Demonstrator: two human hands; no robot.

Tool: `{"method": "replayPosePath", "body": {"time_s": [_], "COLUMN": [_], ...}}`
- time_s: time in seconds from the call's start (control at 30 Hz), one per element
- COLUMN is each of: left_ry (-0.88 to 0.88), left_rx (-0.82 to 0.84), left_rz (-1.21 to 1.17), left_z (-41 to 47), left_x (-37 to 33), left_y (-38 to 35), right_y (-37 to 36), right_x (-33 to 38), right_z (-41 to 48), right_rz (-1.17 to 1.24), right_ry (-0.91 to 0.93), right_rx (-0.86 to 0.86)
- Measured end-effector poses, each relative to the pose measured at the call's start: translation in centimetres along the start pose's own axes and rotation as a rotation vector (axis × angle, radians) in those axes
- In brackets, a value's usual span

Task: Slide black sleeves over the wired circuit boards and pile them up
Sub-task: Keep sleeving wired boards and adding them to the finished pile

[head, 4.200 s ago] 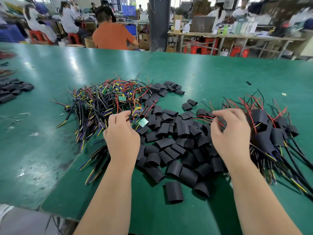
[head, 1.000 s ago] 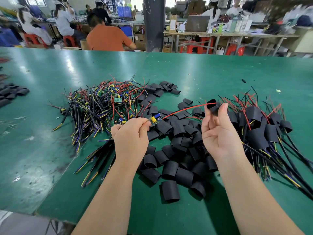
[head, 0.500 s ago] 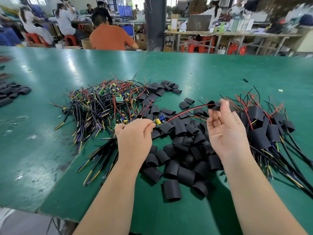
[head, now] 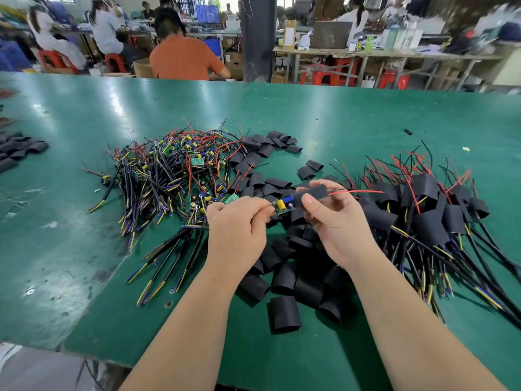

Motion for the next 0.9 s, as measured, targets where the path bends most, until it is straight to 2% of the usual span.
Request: {"method": "replayPosePath", "body": {"time_s": [0.17, 0.53, 0.8, 0.9], "left_ry": [-0.005, 0.043, -0.023, -0.049], "left_rx": [0.008, -0.021, -0.029, -0.051], "left_rz": [-0.025, -0.152, 0.014, 0.038], "left_z": [0.0, 0.3, -0.1, -0.1], "left_x": [-0.2, 0.2, -0.2, -0.4], "left_y": [0.0, 0.3, -0.1, -0.1], "right_y": [-0.1, 0.2, -0.6, -1.0], "right_x": [-0.1, 0.8, -0.6, -1.0], "right_z": [0.0, -0.3, -0.4, -0.4], "right_rz": [0.062, -0.285, -0.192, -0.063], "right_ry": [0.008, 0.133, 0.046, -0.03], "right_rx": [0.062, 0.102, 0.115, 0.069]}}
Point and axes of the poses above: each hand's wrist, its own z-axis towards the middle knuckle, its own y-axis out of the back of the hand, x = y × z, the point moved 4 cm from there along z, towards the middle knuckle, and after that the axes turned 2 degrees about z, right-handed, at the moved point
